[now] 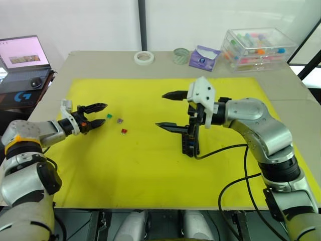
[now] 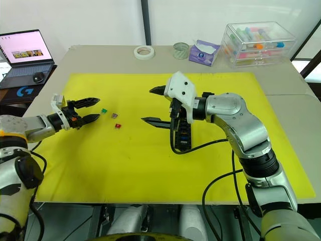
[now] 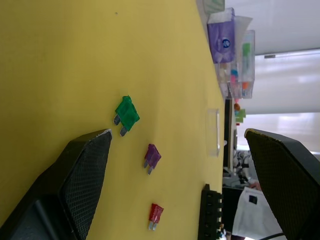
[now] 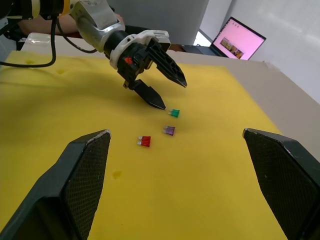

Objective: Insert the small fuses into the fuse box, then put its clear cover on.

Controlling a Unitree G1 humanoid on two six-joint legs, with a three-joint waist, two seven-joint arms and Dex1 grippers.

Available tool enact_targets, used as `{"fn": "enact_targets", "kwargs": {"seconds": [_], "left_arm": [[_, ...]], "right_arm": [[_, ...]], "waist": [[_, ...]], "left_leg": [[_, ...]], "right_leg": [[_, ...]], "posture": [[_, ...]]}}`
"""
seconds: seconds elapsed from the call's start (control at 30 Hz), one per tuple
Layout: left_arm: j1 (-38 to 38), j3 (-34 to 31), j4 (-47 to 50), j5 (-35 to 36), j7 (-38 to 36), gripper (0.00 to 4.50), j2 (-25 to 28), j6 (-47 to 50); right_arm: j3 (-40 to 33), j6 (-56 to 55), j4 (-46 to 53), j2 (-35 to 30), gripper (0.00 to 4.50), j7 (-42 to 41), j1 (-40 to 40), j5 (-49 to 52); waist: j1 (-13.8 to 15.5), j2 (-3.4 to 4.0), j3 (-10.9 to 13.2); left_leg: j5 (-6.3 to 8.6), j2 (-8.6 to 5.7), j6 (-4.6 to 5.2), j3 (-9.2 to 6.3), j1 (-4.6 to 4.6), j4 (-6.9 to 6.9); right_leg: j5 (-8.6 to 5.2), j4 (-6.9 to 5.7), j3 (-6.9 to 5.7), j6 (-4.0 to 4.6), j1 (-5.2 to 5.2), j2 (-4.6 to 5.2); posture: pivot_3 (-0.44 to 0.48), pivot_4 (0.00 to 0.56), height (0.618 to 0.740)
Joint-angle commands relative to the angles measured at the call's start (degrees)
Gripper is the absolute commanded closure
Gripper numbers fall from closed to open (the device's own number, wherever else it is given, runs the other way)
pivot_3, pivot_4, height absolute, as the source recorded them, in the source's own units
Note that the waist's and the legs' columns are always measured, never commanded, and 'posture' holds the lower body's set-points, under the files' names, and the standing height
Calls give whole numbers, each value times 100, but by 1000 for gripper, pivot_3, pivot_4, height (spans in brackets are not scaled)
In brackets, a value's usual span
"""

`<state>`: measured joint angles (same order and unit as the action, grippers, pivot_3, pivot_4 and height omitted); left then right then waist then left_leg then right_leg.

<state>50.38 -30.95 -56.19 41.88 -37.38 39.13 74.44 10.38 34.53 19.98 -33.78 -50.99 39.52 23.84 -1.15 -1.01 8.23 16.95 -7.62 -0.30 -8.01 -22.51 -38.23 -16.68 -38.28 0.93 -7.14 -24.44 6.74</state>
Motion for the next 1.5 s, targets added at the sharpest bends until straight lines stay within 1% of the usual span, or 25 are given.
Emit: {"fn": "enact_targets", "kwargs": {"seconds": [0.03,0.1,0.37,0.93,1.03,1.13,1.4,1.5], "left_arm": [[150,133,-173,-185,-259,0,2,-333],[203,159,-372,-291,-314,0,-31,-567],[368,284,-771,-609,-589,0,-90,-737],[657,535,-1038,-1050,-948,0,-328,-1000],[641,553,-1073,-1124,-934,546,-330,-1064],[623,553,-1140,-1202,-851,1562,-303,-1127],[581,504,-1168,-1231,-816,1562,-323,-1222],[560,460,-1183,-1220,-766,2175,-333,-1254]], "right_arm": [[-162,-82,170,-9,19,-9,69,46],[-153,-134,161,-48,19,-54,12,18],[-128,-109,214,-27,19,-28,8,20],[-215,213,347,-33,19,38,154,133],[-243,249,360,-50,0,38,149,140],[-246,263,374,-48,0,46,142,139],[-195,270,394,-42,0,92,165,134],[-192,236,372,-66,0,88,169,103]], "waist": [[1,0,0],[15,0,0],[22,0,0],[58,-1,-1],[57,-1,-1],[48,-1,-1],[45,-1,-1],[45,-1,-1]], "left_leg": [[0,0,0,0,0,0],[0,0,0,0,0,0],[0,-2,0,0,0,-2],[0,-12,0,-6,0,-7],[0,-12,0,-6,0,-7],[0,-12,0,-6,0,-6],[0,-12,0,-6,0,-6],[0,-12,0,-6,0,-6]], "right_leg": [[0,0,0,0,0,0],[0,-2,0,0,0,0],[0,-5,-2,0,0,1],[0,-13,-5,0,3,4],[0,-14,-5,0,3,5],[0,-14,-5,0,2,5],[0,-15,-5,0,0,5],[0,-15,-5,0,1,5]], "posture": [[0,150,740],[0,150,740],[0,150,740],[0,150,740],[0,150,740],[0,150,740],[0,150,740],[0,150,740]]}}
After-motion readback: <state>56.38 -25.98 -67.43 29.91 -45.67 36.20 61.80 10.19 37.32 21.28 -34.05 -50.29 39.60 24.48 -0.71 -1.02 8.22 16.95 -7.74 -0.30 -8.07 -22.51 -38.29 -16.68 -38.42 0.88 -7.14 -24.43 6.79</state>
